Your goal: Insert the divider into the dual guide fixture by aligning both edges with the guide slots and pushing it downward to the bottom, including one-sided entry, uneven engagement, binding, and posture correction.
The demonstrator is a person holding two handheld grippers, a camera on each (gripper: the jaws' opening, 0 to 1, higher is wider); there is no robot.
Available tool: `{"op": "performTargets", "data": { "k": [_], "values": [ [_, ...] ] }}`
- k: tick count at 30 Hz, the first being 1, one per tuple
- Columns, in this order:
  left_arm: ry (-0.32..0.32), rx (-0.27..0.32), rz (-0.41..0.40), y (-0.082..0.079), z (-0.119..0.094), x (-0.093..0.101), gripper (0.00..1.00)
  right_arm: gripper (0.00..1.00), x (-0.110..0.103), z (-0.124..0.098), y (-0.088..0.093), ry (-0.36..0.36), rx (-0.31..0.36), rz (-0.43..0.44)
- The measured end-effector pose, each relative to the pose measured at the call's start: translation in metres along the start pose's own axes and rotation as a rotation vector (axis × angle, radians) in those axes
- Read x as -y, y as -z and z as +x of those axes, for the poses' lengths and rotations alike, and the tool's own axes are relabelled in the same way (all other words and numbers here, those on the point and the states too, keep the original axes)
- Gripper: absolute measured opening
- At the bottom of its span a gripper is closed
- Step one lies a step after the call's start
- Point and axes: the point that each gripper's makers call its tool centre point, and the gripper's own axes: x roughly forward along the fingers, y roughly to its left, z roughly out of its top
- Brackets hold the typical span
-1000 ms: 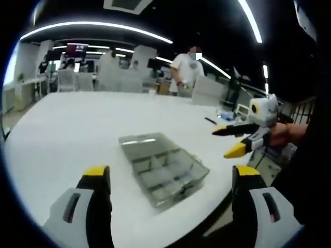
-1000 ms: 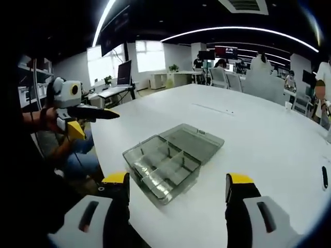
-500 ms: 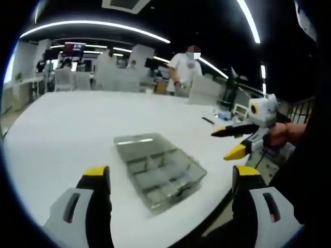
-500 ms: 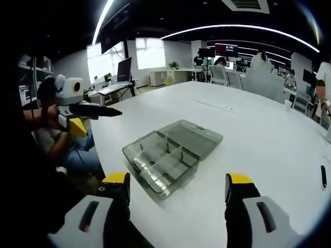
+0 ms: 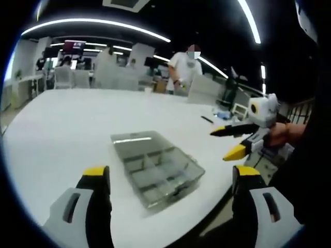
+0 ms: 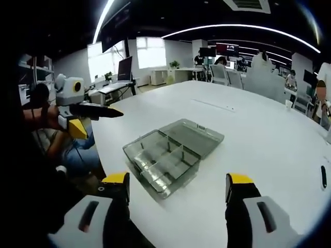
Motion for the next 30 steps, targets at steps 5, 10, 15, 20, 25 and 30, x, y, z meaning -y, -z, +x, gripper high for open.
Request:
{"op": "performTargets", "data": {
  "k": [5, 10, 15, 20, 25, 30],
  "values": [
    [0.006, -0.002, 0.001, 0.0011, -0.0008, -0.0002, 0.97, 0.74, 0.0002, -0.0013, 0.0012, 0.009, -0.002, 0.000],
    [0.009, -0.008, 0.004, 0.0023, -0.0006, -0.0007, 0.97, 0.74, 0.0001, -0.0037, 0.0008, 0.019, -0.001, 0.002],
    [0.011, -0.001, 0.004, 0.0003, -0.0006, -0.0003, 0.97, 0.74, -0.0006, -0.0047, 0.0020, 0.022, -0.005, -0.002],
    [0.012, -0.005, 0.006, 0.0024, -0.0024, 0.0000, 0.97, 0.75, -0.0008, -0.0052, 0.0032, 0.022, -0.007, -0.004],
    [0.004, -0.017, 0.010, 0.0061, -0.0058, -0.0011, 0.97, 0.76, -0.0021, -0.0055, 0.0053, 0.021, -0.008, 0.001],
    [0.000, -0.023, 0.014, 0.0084, -0.0099, -0.0032, 0.98, 0.79, -0.0058, -0.0059, 0.0070, 0.006, -0.008, 0.001]
  ]
}}
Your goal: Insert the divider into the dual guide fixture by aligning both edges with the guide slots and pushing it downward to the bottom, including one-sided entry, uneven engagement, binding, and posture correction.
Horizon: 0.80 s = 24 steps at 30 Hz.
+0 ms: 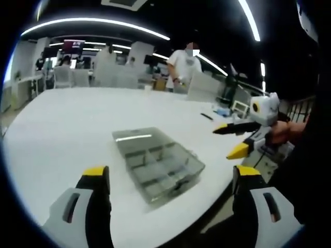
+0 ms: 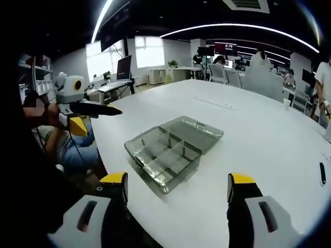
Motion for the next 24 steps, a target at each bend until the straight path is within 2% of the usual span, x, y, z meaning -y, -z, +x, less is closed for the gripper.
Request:
{"op": "performTargets", "data": {
  "k": [11, 24],
  "values": [
    [-0.005, 0.000, 0.001, 0.003, -0.005, -0.003, 0.99, 0.87, 0.000, -0.005, -0.002, 0.001, 0.010, 0.004],
    [0.016, -0.050, -0.003, 0.017, -0.003, 0.002, 0.98, 0.87, -0.001, -0.008, 0.007, 0.008, 0.005, 0.025]
  ]
}}
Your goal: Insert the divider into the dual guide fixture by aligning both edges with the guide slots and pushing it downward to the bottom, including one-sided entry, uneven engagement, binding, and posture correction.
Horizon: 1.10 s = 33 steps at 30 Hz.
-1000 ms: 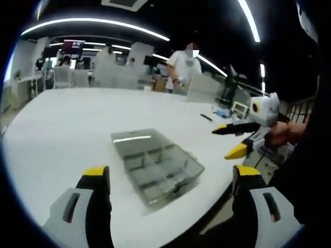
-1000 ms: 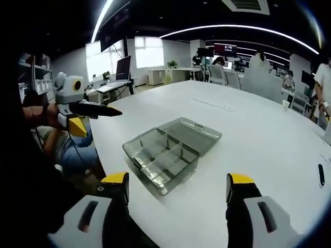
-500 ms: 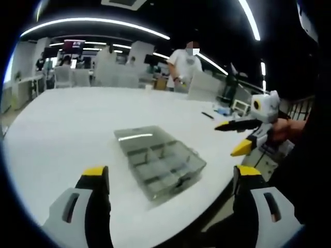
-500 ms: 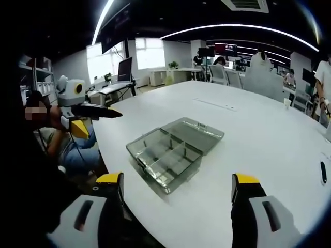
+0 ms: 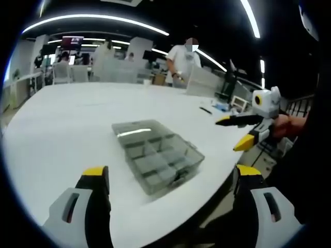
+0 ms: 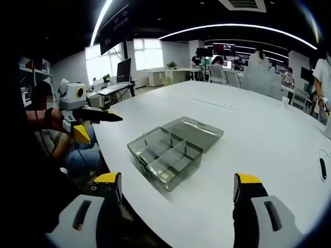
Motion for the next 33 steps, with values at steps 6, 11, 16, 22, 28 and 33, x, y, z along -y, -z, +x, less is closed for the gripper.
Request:
{"op": "performTargets", "data": {
  "k": [6, 11, 16, 22, 28, 33],
  "values": [
    [0.014, -0.006, 0.007, 0.000, 0.002, 0.006, 0.98, 0.87, -0.004, -0.001, 0.005, -0.006, -0.009, 0.001],
    [0.028, -0.011, 0.005, 0.002, 0.004, 0.009, 0.97, 0.86, -0.007, -0.002, 0.007, -0.012, -0.020, -0.007],
    [0.028, -0.012, 0.000, 0.003, 0.004, 0.011, 0.98, 0.86, -0.008, -0.001, 0.008, -0.020, -0.030, -0.012],
    [0.023, -0.011, -0.016, 0.006, 0.004, 0.011, 0.98, 0.86, -0.009, 0.001, 0.006, -0.025, -0.030, -0.015],
    [0.017, -0.013, -0.023, 0.006, 0.004, 0.009, 0.98, 0.85, -0.009, 0.005, 0.005, -0.028, -0.029, -0.017],
    [0.015, -0.015, -0.021, 0.005, 0.004, 0.004, 0.98, 0.85, -0.009, 0.009, 0.003, -0.032, -0.026, -0.014]
  ]
}}
